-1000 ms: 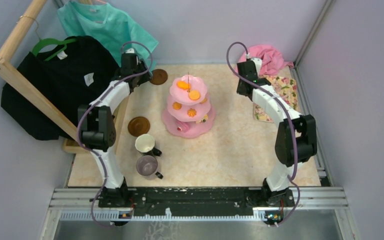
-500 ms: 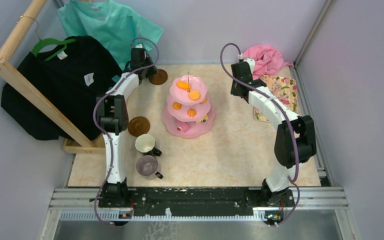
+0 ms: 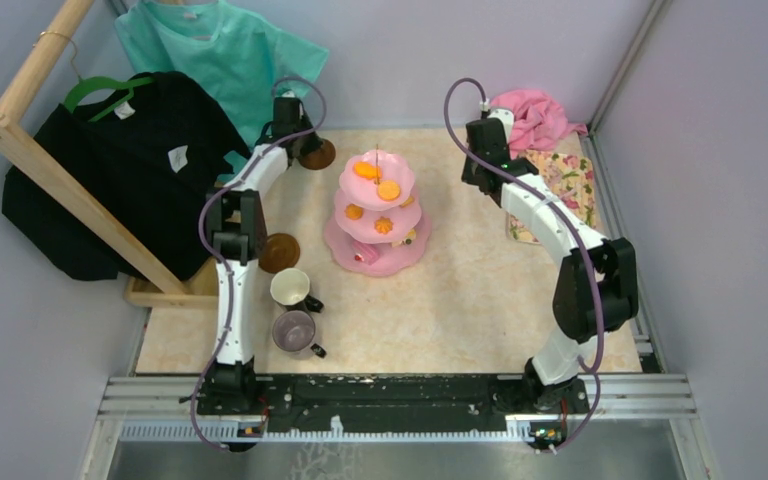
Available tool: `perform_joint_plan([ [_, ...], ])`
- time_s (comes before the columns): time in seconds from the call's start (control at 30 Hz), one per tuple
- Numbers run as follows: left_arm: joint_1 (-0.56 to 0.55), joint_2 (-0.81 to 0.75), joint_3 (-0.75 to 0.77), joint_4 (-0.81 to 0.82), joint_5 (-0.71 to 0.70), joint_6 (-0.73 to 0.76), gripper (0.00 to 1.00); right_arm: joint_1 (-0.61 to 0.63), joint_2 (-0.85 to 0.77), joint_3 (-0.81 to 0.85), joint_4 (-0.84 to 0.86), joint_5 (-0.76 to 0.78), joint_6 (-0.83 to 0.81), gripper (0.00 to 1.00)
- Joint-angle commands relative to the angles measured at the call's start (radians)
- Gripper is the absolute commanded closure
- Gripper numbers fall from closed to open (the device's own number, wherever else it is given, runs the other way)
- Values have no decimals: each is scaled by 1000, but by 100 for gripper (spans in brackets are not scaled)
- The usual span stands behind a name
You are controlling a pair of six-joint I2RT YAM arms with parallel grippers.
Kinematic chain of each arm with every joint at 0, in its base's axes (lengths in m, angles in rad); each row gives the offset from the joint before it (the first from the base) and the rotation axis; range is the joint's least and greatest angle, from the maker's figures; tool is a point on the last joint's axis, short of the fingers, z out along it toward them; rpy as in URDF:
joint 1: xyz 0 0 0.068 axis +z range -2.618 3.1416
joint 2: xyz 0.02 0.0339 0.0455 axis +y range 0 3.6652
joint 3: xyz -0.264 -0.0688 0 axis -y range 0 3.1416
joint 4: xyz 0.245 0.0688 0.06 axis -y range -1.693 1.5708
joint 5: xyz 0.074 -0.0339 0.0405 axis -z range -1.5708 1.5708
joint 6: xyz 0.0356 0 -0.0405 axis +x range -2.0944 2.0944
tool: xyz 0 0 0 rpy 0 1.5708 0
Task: Serve the afternoon tea
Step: Move the coaster to the center of the board, then move the desert table to the center of the board.
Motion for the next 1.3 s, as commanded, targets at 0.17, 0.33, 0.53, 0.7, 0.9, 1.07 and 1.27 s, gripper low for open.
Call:
perform_joint_plan([
  [0.17,-11,68,103,-130,-83,-38,89,9,-26,67,19,-7,-17,100],
  [0.33,-8,91,139,-184,-133,-49,91,9,-24,70,8,-25,-14,100],
  [0.53,-2,105,158,-275,-123,-54,93,9,-18,92,-2,-48,-2,100],
  [0.7,-4,110,152,-352,-97,-52,94,9,20,110,-14,-57,4,100],
  [0.9,-4,98,108,-415,-88,-32,97,9,-1,108,-19,-65,6,100],
  [1.07,-4,18,-32,-400,-90,-24,98,9,0,101,-19,-79,11,100],
  [1.27,-5,-58,-159,-422,-81,-9,99,9,-34,98,-18,-99,12,100],
])
